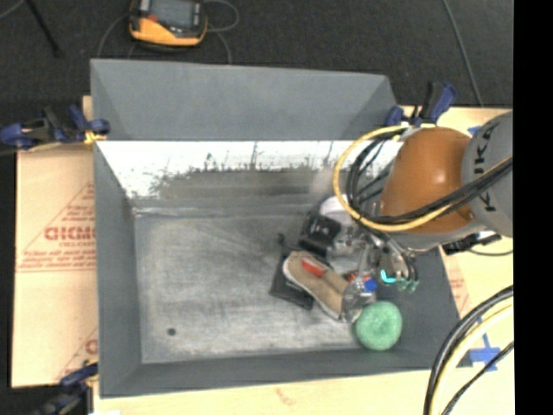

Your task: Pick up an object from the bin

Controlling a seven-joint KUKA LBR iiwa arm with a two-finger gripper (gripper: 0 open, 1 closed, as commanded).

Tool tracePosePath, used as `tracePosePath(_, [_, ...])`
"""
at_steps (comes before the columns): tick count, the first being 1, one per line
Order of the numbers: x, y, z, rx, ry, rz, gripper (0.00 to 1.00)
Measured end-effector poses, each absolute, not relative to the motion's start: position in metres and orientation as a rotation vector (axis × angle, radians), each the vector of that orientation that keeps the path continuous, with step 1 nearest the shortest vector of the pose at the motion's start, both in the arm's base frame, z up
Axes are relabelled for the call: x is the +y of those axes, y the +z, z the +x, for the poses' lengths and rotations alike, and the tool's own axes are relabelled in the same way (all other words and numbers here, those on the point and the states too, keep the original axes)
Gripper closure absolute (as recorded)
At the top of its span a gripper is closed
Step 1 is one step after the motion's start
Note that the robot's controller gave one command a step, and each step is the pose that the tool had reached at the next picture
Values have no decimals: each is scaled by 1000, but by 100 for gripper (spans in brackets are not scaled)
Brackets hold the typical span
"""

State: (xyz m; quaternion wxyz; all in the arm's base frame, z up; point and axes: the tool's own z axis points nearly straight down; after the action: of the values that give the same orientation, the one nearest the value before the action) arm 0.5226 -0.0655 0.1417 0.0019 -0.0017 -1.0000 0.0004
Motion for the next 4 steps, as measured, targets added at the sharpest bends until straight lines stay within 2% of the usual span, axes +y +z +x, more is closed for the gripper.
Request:
tracePosePath(1, [-65,144,524,-3142,2,-3,0])
tracePosePath(2, [-65,80,516,-3189,1,-164,100])
tracePosePath(3, [-65,80,516,-3189,2,-163,100])
tracePosePath(4, [-61,122,502,-3137,-1,-171,100])
